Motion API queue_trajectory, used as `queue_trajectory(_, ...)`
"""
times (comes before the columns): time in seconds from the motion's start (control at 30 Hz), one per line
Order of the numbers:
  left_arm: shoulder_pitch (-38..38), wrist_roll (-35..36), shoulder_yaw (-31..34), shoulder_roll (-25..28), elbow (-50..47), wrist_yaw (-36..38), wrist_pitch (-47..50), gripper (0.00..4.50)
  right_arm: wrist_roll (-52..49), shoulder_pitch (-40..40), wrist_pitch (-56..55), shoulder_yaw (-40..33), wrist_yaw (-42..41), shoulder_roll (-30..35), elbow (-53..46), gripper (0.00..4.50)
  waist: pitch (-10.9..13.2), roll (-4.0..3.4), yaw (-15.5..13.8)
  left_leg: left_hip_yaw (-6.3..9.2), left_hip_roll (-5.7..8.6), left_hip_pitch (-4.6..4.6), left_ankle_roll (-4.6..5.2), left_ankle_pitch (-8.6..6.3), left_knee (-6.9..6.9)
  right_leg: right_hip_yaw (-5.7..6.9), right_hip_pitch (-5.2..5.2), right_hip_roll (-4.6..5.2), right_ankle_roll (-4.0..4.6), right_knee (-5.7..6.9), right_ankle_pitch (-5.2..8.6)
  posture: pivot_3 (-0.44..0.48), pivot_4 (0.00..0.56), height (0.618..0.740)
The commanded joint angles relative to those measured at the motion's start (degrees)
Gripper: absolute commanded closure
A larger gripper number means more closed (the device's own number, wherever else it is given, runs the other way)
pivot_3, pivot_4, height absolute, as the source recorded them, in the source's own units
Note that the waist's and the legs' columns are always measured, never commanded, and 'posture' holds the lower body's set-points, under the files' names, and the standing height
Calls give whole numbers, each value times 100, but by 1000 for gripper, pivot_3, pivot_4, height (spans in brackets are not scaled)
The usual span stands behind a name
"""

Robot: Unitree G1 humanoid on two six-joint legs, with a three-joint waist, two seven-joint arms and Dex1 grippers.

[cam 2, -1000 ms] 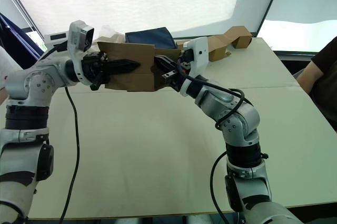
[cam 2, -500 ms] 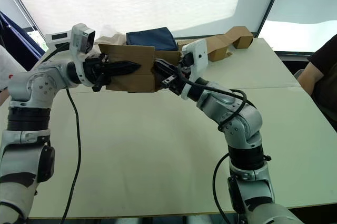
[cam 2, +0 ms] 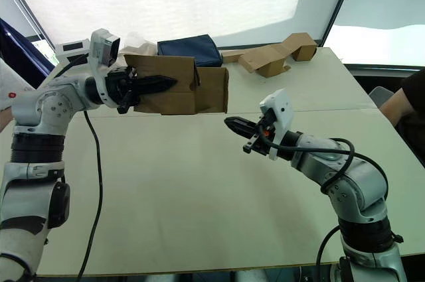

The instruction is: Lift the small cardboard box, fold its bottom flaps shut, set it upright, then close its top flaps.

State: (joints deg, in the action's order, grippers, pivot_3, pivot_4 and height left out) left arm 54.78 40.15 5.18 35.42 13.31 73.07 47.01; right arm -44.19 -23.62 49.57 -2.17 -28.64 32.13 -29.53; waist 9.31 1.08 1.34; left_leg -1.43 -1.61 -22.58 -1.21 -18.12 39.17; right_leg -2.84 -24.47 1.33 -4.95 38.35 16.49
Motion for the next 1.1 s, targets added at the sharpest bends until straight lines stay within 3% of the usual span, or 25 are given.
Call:
queue_trajectory(0.03, 186, 156, 79, -4, -230, 1, 48, 4500, 263, -263, -265, 267, 40, -222, -24, 4438, 0, 0, -14, -1, 1, 0, 0, 0, 0, 0, 0, 1, 0, 0, 0, 0, 150, 740)
queue_trajectory(0.43, -46, 251, -1, 39, -632, 5, 309, 4500, 409, -651, -623, 213, 79, -854, 347, 4438, 0, 0, -29, 0, 6, -5, -1, 1, 2, 3, 0, 12, 0, -3, 0, 0, 150, 740)
queue_trajectory(1.1, -159, 314, -19, -25, -831, -150, 260, 4500, 228, -841, -515, 344, -204, -920, 361, 4438, 0, 0, -28, 1, 5, -4, -1, 1, 2, 3, 0, 12, 0, -2, 0, 0, 150, 740)
